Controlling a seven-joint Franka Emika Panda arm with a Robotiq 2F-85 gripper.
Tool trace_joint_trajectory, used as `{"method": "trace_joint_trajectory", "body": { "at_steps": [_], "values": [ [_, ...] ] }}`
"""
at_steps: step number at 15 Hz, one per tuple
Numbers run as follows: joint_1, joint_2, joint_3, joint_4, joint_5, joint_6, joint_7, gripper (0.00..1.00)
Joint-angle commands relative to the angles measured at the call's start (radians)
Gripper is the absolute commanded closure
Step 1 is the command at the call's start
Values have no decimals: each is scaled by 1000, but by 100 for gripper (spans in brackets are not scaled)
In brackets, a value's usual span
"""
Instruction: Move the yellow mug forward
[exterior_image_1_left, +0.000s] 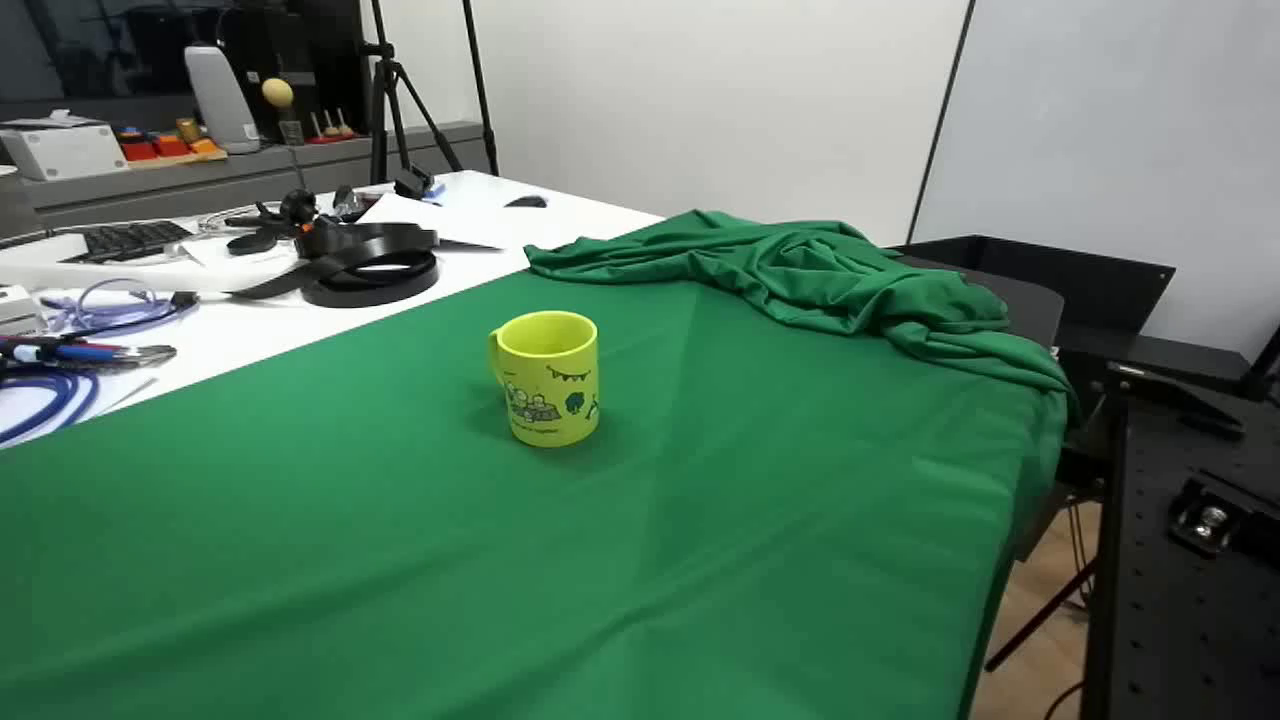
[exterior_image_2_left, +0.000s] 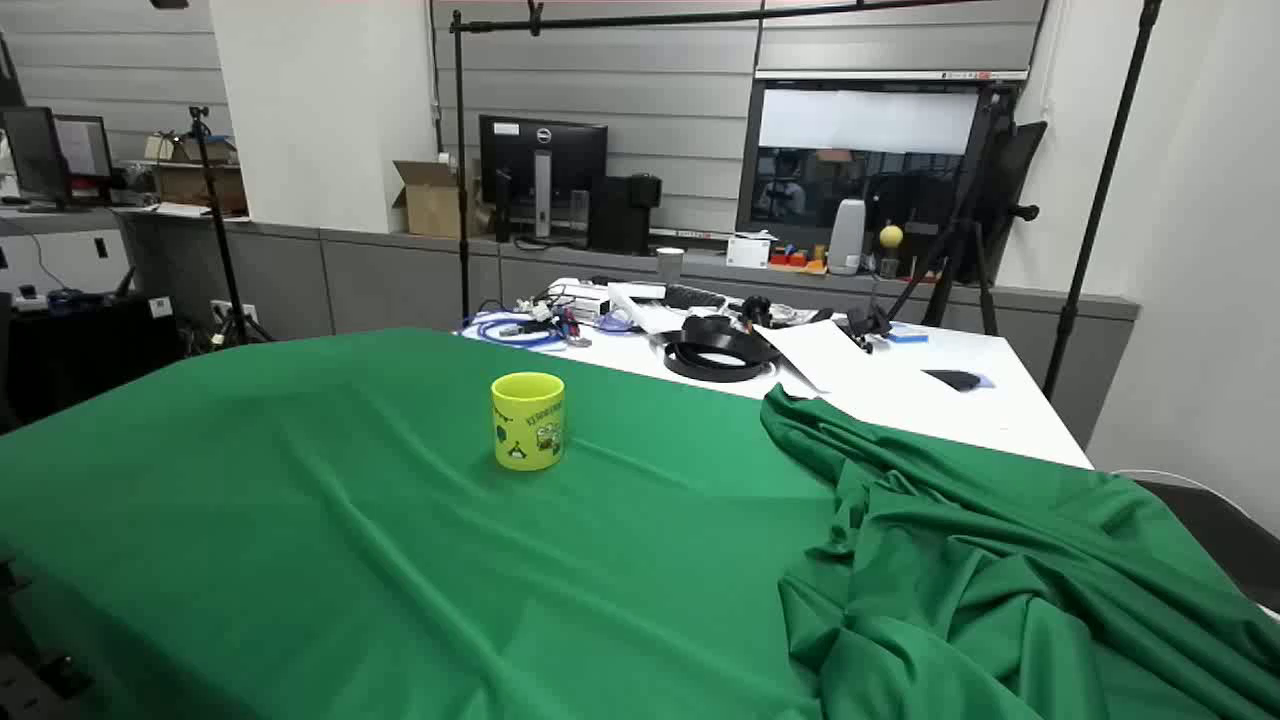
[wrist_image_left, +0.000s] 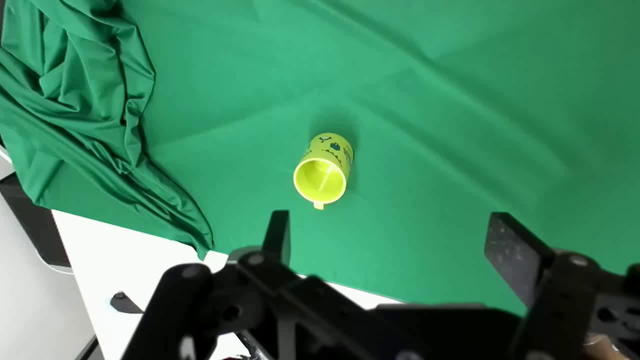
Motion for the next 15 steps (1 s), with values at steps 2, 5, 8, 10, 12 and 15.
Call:
{"method": "trace_joint_trajectory", "body": {
  "at_steps": [2,5,8,10,12,15],
  "values": [
    [20,6,-15,3,-15,-3,13,0],
    [20,6,-15,3,-15,-3,13,0],
    [20,6,-15,3,-15,-3,13,0],
    [20,6,-15,3,-15,-3,13,0],
    [3,9,-11,1,-31,8,29,0],
    [-67,31,-12,-25,-161,94,31,0]
  ]
}}
